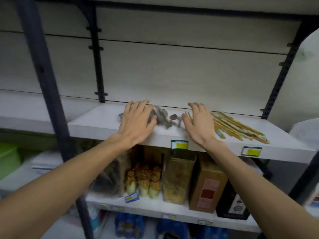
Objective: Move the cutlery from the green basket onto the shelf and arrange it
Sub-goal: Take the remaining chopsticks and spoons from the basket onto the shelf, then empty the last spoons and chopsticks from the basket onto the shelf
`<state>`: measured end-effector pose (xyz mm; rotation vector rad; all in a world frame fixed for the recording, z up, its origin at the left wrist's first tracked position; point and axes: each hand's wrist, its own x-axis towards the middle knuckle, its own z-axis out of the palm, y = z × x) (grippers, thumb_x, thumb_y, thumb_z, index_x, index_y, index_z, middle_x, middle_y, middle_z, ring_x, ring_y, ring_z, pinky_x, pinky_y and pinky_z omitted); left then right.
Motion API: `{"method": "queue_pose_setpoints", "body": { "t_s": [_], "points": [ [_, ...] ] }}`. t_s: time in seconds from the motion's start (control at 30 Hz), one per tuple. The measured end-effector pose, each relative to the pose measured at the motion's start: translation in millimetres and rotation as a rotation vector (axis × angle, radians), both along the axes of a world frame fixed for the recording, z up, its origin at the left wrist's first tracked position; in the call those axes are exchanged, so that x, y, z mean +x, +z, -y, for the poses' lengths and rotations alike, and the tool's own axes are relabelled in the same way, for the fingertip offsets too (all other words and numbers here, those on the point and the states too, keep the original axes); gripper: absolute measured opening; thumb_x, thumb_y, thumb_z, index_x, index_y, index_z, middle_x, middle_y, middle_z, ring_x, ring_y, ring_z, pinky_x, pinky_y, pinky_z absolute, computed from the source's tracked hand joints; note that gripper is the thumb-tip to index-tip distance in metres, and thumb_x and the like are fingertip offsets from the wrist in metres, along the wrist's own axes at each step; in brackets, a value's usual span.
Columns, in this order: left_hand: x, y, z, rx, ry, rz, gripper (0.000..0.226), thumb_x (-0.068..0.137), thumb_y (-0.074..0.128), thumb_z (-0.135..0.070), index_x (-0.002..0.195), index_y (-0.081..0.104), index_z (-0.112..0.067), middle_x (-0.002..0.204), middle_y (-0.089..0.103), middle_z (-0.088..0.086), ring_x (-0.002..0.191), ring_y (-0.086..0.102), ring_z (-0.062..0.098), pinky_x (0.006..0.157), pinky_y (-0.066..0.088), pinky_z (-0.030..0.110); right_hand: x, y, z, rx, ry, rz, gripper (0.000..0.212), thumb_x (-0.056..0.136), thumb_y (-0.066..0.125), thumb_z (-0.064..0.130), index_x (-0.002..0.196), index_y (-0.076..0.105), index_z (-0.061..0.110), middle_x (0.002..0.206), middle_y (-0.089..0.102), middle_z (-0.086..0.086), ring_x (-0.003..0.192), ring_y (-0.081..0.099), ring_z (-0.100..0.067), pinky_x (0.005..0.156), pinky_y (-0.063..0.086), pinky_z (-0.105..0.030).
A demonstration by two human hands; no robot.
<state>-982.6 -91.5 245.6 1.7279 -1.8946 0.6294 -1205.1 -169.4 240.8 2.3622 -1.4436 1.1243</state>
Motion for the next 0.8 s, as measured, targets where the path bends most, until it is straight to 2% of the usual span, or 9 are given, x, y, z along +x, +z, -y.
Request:
{"method": "queue_pose_setpoints", "body": {
  "t_s": [0.2, 0.3, 0.4, 0.5, 0.6, 0.7, 0.8],
  "points": [
    [130.1, 0.0, -94.9, -0.153, 0.067, 0.077, 0.047, 0.100, 0.043, -0.041, 0.139, 0.054, -0.018, 0.147, 0.049, 0.005, 0.130, 0.046, 0.025, 0.114, 0.030, 0.045, 139.1, -7.3, -69.8, -0.122, 0.210, 0.189, 0.043, 0.098, 0.053, 0.029, 0.136, 0.054, 0.010, 0.137, 0.055, -0.010, 0.129, 0.047, -0.027, 0.109, 0.036, -0.040],
    [207.1, -13.8, -152.8, -0.268, 0.100, 0.086, 0.041, 0.096, 0.051, -0.034, 0.131, 0.061, -0.016, 0.135, 0.058, 0.005, 0.121, 0.053, 0.024, 0.102, 0.037, 0.041, 219.5, -19.5, -117.6, -0.102, 0.336, 0.291, 0.038, 0.098, 0.054, 0.026, 0.135, 0.055, 0.014, 0.138, 0.056, -0.004, 0.128, 0.048, -0.019, 0.111, 0.037, -0.034],
    [283.0, -35.7, -203.0, -0.278, 0.204, 0.086, 0.035, 0.092, 0.056, -0.029, 0.121, 0.066, -0.014, 0.122, 0.064, 0.006, 0.112, 0.059, 0.027, 0.092, 0.042, 0.042, 297.3, -43.0, -162.1, -0.100, 0.493, 0.261, 0.039, 0.096, 0.056, 0.021, 0.134, 0.055, 0.013, 0.136, 0.056, -0.005, 0.128, 0.049, -0.020, 0.110, 0.039, -0.034],
    [350.1, -59.7, -238.3, -0.139, 0.352, 0.077, 0.038, 0.090, 0.055, -0.035, 0.121, 0.064, -0.014, 0.121, 0.063, 0.006, 0.108, 0.059, 0.028, 0.088, 0.041, 0.042, 363.7, -70.7, -190.4, -0.066, 0.604, 0.173, 0.040, 0.093, 0.058, 0.018, 0.132, 0.055, 0.011, 0.134, 0.057, -0.007, 0.125, 0.051, -0.024, 0.106, 0.042, -0.037],
    [408.0, -88.1, -260.3, 0.104, 0.493, 0.044, 0.051, 0.090, 0.045, -0.046, 0.126, 0.060, -0.013, 0.126, 0.060, 0.008, 0.110, 0.057, 0.031, 0.090, 0.040, 0.043, 423.6, -99.6, -206.7, 0.056, 0.623, 0.058, 0.046, 0.093, 0.057, 0.025, 0.136, 0.053, 0.013, 0.138, 0.053, -0.006, 0.128, 0.048, -0.024, 0.105, 0.043, -0.040],
    [454.4, -114.6, -269.8, 0.340, 0.610, -0.044, 0.064, 0.093, 0.035, -0.053, 0.140, 0.050, -0.013, 0.144, 0.050, 0.013, 0.126, 0.050, 0.033, 0.101, 0.038, 0.046, 478.1, -130.8, -211.1, 0.200, 0.600, -0.045, 0.054, 0.091, 0.059, 0.032, 0.140, 0.050, 0.009, 0.141, 0.050, -0.009, 0.131, 0.043, -0.027, 0.109, 0.039, -0.041],
    [500.5, -146.3, -266.9, 0.504, 0.666, -0.077, 0.069, 0.101, 0.034, -0.057, 0.156, 0.027, -0.017, 0.163, 0.026, 0.011, 0.145, 0.031, 0.030, 0.115, 0.028, 0.045, 532.4, -162.8, -207.3, 0.304, 0.568, -0.149, 0.064, 0.092, 0.052, 0.042, 0.143, 0.045, 0.005, 0.145, 0.046, -0.014, 0.136, 0.039, -0.032, 0.113, 0.035, -0.044]
  ]
}}
